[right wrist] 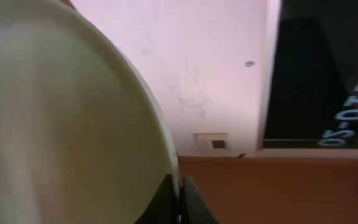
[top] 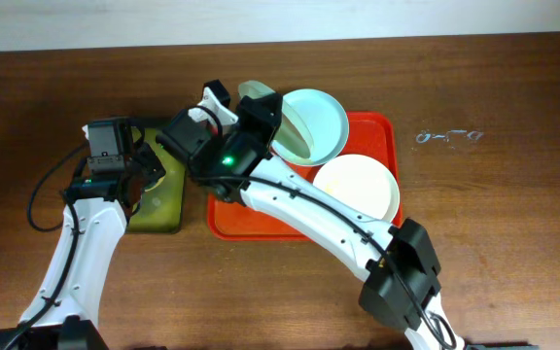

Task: Clean dirty plates on tray and stack at the side

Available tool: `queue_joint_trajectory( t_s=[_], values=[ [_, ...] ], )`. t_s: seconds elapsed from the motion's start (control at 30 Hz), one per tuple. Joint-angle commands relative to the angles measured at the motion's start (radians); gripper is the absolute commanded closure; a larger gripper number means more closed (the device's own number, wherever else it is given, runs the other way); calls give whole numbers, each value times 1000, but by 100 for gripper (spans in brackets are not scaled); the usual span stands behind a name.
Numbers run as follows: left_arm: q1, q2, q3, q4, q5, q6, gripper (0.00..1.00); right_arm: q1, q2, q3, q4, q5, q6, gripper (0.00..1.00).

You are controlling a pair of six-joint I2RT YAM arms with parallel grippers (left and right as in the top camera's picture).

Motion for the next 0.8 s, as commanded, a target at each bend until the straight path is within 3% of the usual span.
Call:
queue_joint_trajectory(
  t_s=[0.0, 0.53, 0.57, 0.63, 0.67, 0.73, 0.77],
  values=[
    [5, -14, -3, 2, 10, -2, 100, 11, -9, 27, 1, 87, -18, 96],
    [5, -14, -3, 2, 10, -2, 100, 10, -9, 27, -6, -5, 29, 96],
    [5, -14, -3, 2, 10, -2, 100, 8, -9, 26, -41, -150, 117, 96],
    [5, -14, -3, 2, 10, -2, 100, -19, -8, 15, -98, -509, 146, 96],
    [5, -14, -3, 2, 9, -2, 100, -38, -8, 15, -114, -482, 122, 96],
    [5, -14, -3, 2, 10, -2, 100, -42, -13, 18, -101, 54, 109, 96],
    [5, -14, -3, 2, 10, -2, 100, -50, -13, 18, -84, 185, 110, 96]
  ],
)
